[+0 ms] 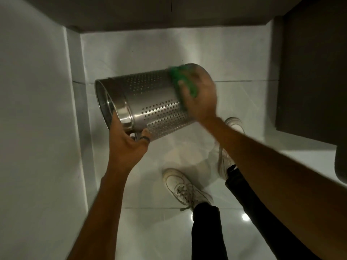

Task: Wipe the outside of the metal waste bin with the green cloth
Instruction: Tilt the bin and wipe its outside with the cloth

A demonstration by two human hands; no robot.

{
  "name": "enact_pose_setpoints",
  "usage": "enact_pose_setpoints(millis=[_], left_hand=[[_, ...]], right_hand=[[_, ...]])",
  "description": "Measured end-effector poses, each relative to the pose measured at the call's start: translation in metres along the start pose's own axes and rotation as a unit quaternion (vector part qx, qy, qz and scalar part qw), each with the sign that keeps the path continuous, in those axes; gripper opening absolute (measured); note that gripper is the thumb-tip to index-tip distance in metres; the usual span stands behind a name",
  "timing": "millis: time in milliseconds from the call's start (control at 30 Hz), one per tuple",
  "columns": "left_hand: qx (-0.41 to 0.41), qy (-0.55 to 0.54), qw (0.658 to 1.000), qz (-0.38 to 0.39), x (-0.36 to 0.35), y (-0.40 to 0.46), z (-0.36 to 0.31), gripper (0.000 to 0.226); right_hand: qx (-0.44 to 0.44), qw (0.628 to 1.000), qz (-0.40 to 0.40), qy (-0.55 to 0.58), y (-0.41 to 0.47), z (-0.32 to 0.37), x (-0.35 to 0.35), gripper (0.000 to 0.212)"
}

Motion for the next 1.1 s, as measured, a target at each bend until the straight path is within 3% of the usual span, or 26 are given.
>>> enact_pose_setpoints(millis=[67, 133, 233, 333, 433, 467, 533, 633, 733, 900, 1100], left_hand=[[-0.023, 0.017, 1.000, 0.012, -0.001, 0.004, -0.004, 0.079], [-0.037, 0.033, 0.999, 0.018, -0.001, 0.010, -0.007, 0.078], [-0.039, 0.028, 0.999, 0.013, 0.001, 0.014, -0.010, 0.081], [-0.029, 0.033, 0.999, 0.026, 0.003, 0.015, -0.010, 0.076], [-0.045, 0.039, 0.998, 0.019, 0.005, 0.015, -0.009, 0.068], [-0.040, 0.038, 0.998, 0.014, 0.006, 0.015, -0.009, 0.074], [-0.030, 0.036, 0.999, 0.004, 0.009, 0.015, -0.008, 0.083], [-0.041, 0.064, 0.997, 0.001, 0.005, 0.015, -0.012, 0.087], [-0.060, 0.060, 0.996, 0.003, -0.008, 0.014, -0.024, 0.083], [-0.027, 0.027, 0.999, -0.007, -0.005, 0.010, -0.027, 0.085], [-0.063, 0.020, 0.998, -0.006, -0.007, 0.017, -0.026, 0.081]], right_hand=[[-0.140, 0.987, -0.008, -0.073, 0.012, -0.054, 0.012, 0.035], [-0.163, 0.982, 0.019, -0.095, 0.025, -0.045, 0.005, 0.039], [-0.022, 0.998, 0.051, -0.042, 0.034, 0.047, -0.021, 0.038], [0.160, 0.985, 0.063, 0.027, 0.007, 0.150, -0.043, 0.044], [0.220, 0.972, 0.077, 0.024, -0.023, 0.144, -0.036, 0.044], [0.188, 0.980, 0.067, -0.002, -0.019, 0.114, -0.027, 0.042], [0.038, 0.995, 0.053, -0.078, -0.010, 0.032, -0.004, 0.040], [-0.119, 0.973, 0.094, -0.172, 0.010, -0.060, 0.019, 0.050], [-0.139, 0.961, 0.140, -0.196, 0.022, -0.078, 0.021, 0.060], [-0.108, 0.954, 0.181, -0.211, -0.044, -0.086, 0.045, 0.053], [-0.165, 0.977, 0.059, -0.123, 0.002, -0.083, 0.027, 0.049]])
Point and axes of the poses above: each hand's wrist, its own y-axis towards the middle knuckle, its own x-axis out of the back of the hand, z = x × y, the point moved 10 cm from there along y, towards the middle knuckle, and after that the axes turned 8 degrees about -z, right-handed, at the moved point
